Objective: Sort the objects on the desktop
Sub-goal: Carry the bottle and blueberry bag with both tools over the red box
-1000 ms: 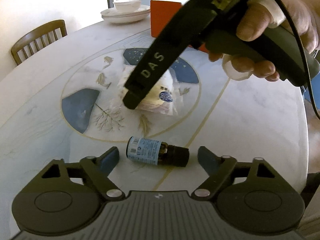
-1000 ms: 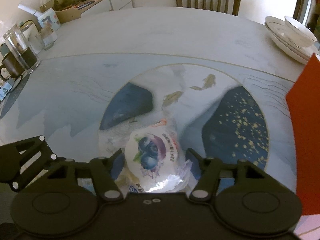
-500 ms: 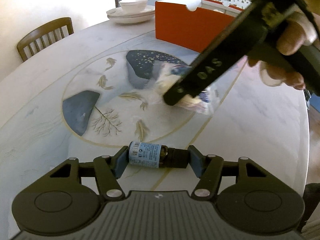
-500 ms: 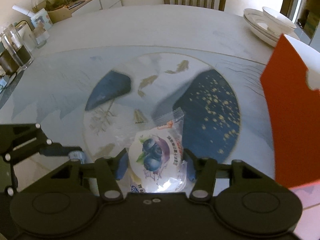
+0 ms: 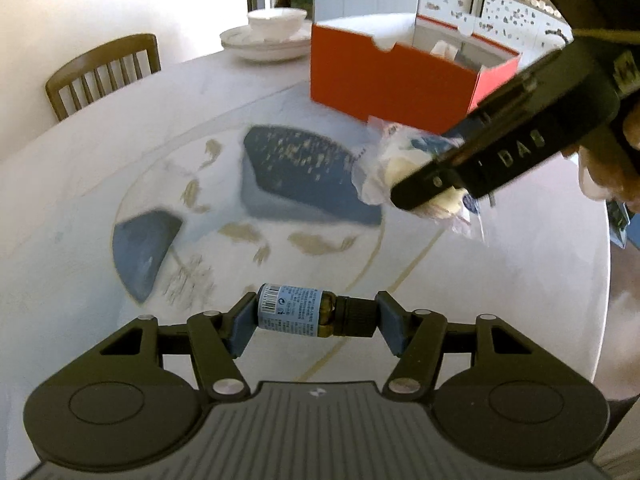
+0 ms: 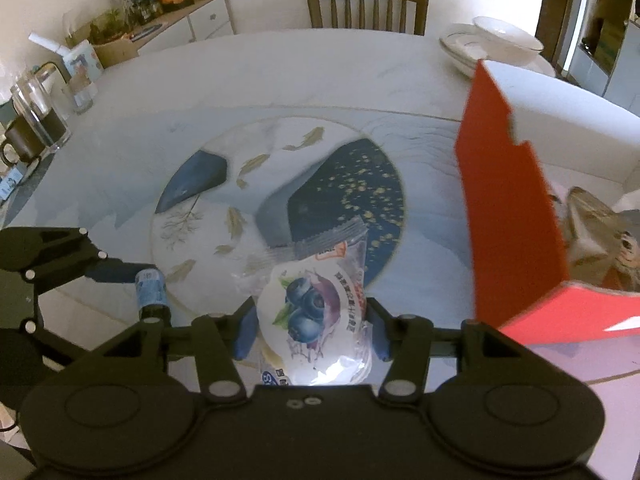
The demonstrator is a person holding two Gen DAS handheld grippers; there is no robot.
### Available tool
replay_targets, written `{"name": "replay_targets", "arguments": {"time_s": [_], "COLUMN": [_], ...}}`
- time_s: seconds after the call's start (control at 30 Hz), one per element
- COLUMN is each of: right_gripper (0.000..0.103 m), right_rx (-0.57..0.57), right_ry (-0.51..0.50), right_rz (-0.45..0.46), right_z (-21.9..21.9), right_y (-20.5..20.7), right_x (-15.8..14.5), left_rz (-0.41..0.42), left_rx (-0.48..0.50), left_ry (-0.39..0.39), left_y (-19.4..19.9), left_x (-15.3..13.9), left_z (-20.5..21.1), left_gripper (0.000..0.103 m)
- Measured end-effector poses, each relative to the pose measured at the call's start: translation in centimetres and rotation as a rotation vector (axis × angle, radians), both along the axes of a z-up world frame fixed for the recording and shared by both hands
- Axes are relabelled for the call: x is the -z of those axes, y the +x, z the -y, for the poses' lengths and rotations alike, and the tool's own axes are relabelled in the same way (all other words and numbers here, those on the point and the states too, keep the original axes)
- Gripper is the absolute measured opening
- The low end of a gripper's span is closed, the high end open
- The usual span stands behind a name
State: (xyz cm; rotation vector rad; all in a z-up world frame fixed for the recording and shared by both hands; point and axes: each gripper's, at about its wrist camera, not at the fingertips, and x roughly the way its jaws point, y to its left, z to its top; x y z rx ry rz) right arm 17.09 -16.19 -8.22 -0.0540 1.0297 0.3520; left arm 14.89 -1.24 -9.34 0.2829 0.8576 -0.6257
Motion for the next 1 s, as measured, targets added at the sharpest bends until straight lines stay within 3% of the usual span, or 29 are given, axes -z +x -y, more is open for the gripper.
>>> {"name": "replay_targets", "arguments": {"time_s": [0.7, 1.0], "right_gripper": [0.054, 0.054], "right_rx": [0.009, 0.015], "right_ry": [0.059, 0.097], "right_rz": [0.078, 0.112], "right_z": [9.6, 13.6], "right_y": [-1.2, -0.5], "right_x": [-5.6, -7.6], "left_rz": [0.032, 0.074], "left_rx": [-0.059, -0.046], "left_ry": [-0.109, -0.118], "left_y": [3.1, 5.1], "left_x": [-6.9, -9.2], "left_z": [8.0, 11.8], "left_gripper": [0.062, 0.062]}}
